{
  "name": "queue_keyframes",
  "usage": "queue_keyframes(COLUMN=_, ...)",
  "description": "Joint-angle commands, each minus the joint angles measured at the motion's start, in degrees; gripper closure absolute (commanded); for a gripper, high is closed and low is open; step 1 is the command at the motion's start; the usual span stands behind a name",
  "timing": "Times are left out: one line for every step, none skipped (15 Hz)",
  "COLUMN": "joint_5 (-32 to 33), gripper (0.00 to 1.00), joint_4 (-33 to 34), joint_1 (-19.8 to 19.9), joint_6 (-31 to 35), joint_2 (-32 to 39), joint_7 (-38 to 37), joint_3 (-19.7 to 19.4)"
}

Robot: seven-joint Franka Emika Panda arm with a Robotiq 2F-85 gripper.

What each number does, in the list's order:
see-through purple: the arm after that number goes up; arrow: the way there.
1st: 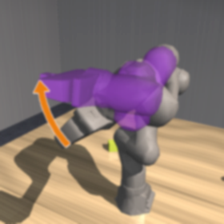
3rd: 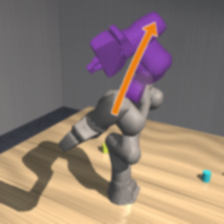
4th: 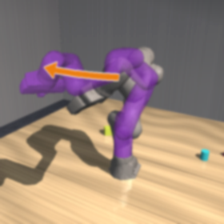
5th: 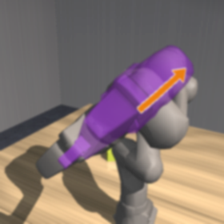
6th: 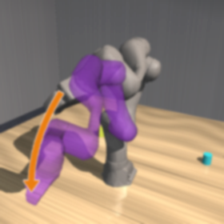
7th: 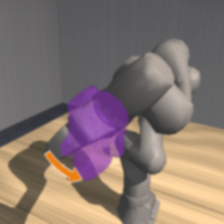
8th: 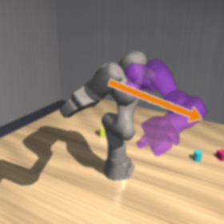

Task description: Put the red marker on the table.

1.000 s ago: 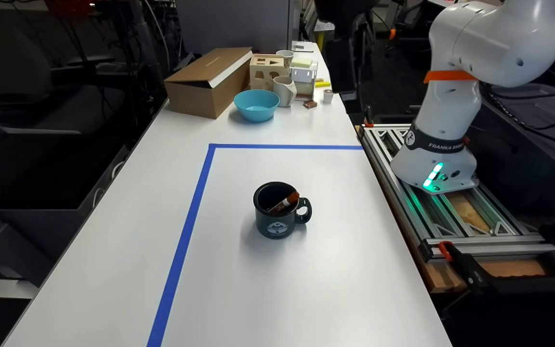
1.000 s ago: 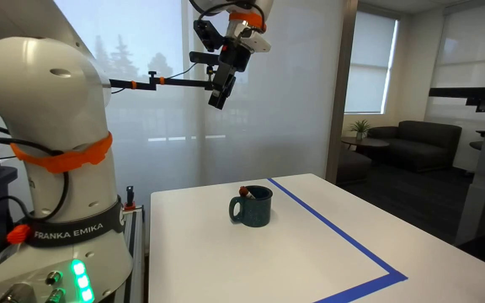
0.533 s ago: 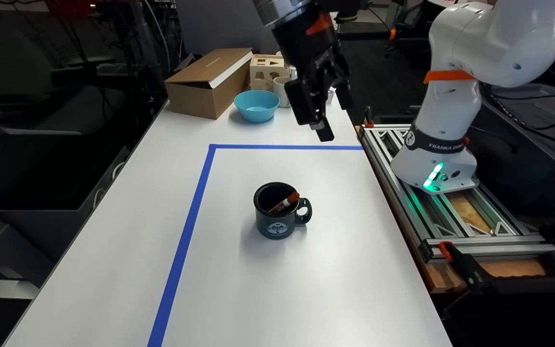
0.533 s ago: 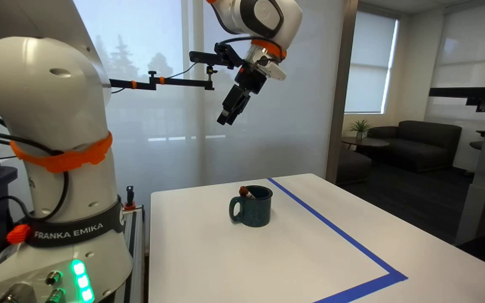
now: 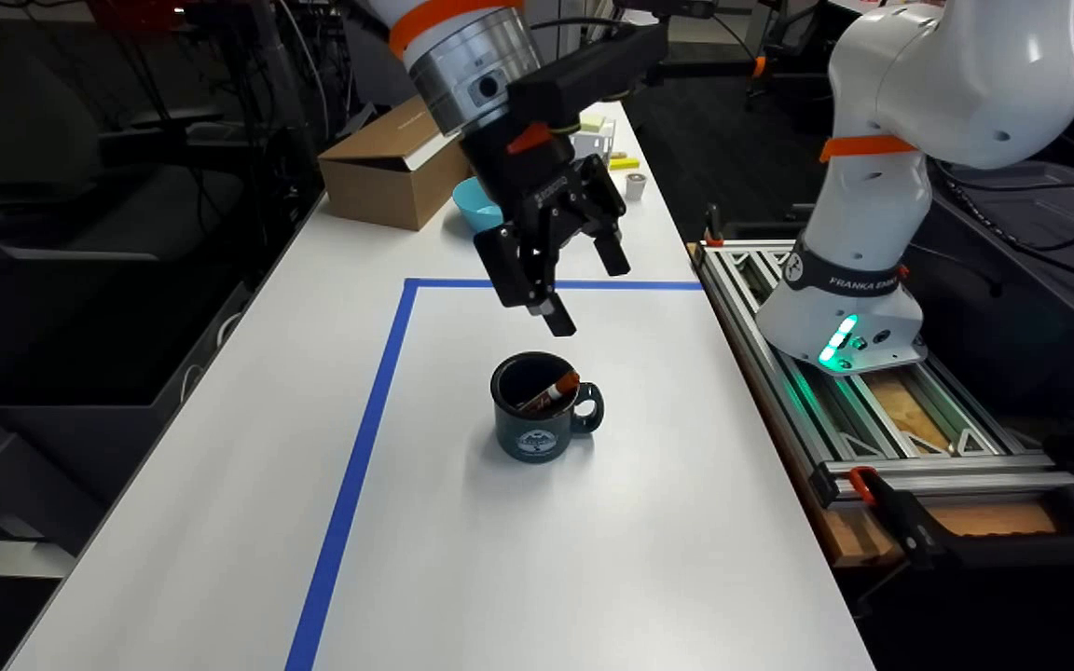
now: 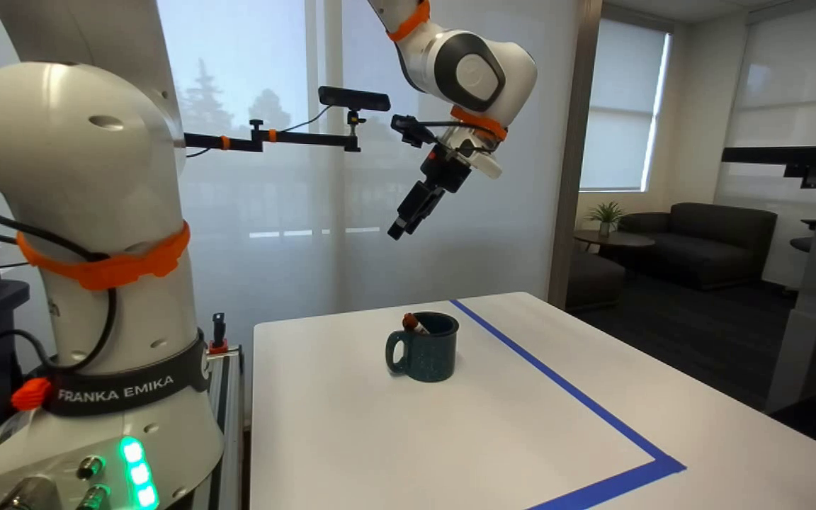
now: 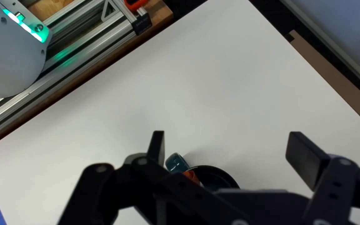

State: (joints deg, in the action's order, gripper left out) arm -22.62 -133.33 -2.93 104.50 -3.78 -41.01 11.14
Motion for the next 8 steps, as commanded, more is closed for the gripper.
queue_keyframes(joint_5=0.51, gripper=0.00, joint_4=2.89, joint_1=-0.81, joint_6=1.45, joint_2=4.22, joint_7=1.19, joint_3=-2.29)
queue_keyframes(joint_5=1.16, gripper=0.00, joint_4=3.36, joint_1=-0.78, joint_6=1.69, joint_2=5.03, joint_7=1.41, joint_3=-2.81)
queue_keyframes(joint_5=2.01, gripper=0.00, joint_4=3.72, joint_1=-0.76, joint_6=1.68, joint_2=5.62, joint_7=1.63, joint_3=-3.31)
queue_keyframes(joint_5=2.65, gripper=0.00, joint_4=3.99, joint_1=-0.79, joint_6=1.64, joint_2=6.14, joint_7=2.01, joint_3=-3.77)
queue_keyframes(joint_5=3.55, gripper=0.00, joint_4=4.10, joint_1=-0.82, joint_6=1.51, joint_2=6.45, joint_7=2.32, joint_3=-4.18)
queue_keyframes(joint_5=4.31, gripper=0.00, joint_4=4.13, joint_1=-0.87, joint_6=1.51, joint_2=6.78, joint_7=2.68, joint_3=-4.54)
queue_keyframes(joint_5=5.13, gripper=0.00, joint_4=3.98, joint_1=-0.90, joint_6=1.61, joint_2=7.08, joint_7=2.95, joint_3=-4.84)
queue_keyframes(joint_5=6.21, gripper=0.00, joint_4=3.65, joint_1=-0.95, joint_6=2.00, joint_2=7.27, joint_7=3.12, joint_3=-5.08)
